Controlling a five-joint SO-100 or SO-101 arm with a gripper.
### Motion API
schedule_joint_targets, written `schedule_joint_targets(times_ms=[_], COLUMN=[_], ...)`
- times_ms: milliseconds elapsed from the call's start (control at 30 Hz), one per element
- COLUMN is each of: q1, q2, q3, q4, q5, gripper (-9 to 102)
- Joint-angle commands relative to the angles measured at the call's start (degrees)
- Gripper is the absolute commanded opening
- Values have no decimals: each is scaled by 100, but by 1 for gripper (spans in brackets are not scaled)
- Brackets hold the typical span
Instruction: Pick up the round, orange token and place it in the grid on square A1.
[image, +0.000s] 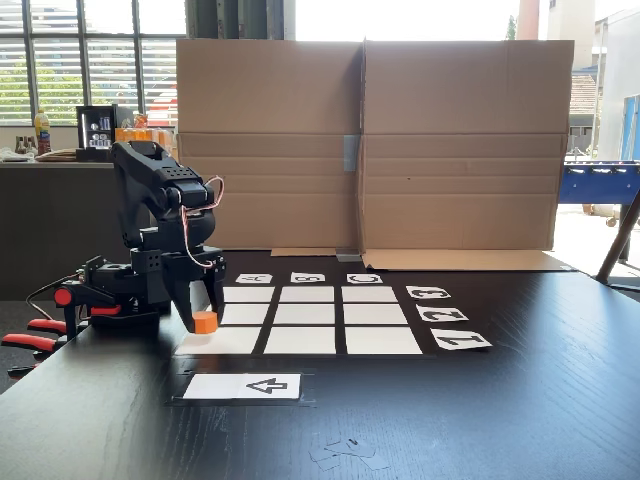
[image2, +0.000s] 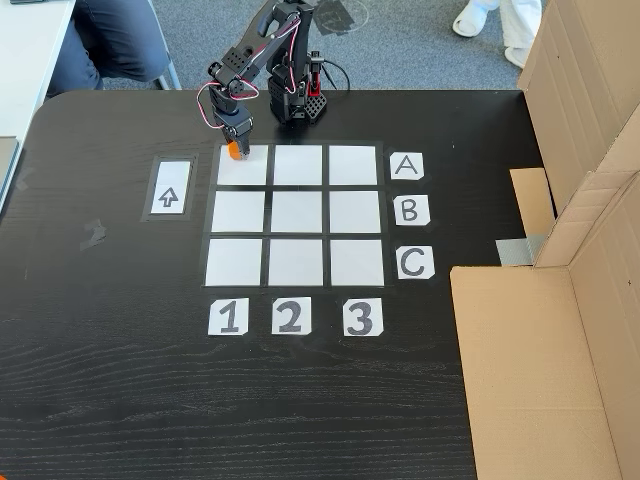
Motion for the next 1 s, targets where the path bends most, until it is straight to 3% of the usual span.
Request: schedule_joint_targets(times_ms=[0,967], q1=[-132,-369], q2=[-18,-413], q3=[-44,114], q4=[-123,-439], q5=[-44,-44], gripper=[11,14])
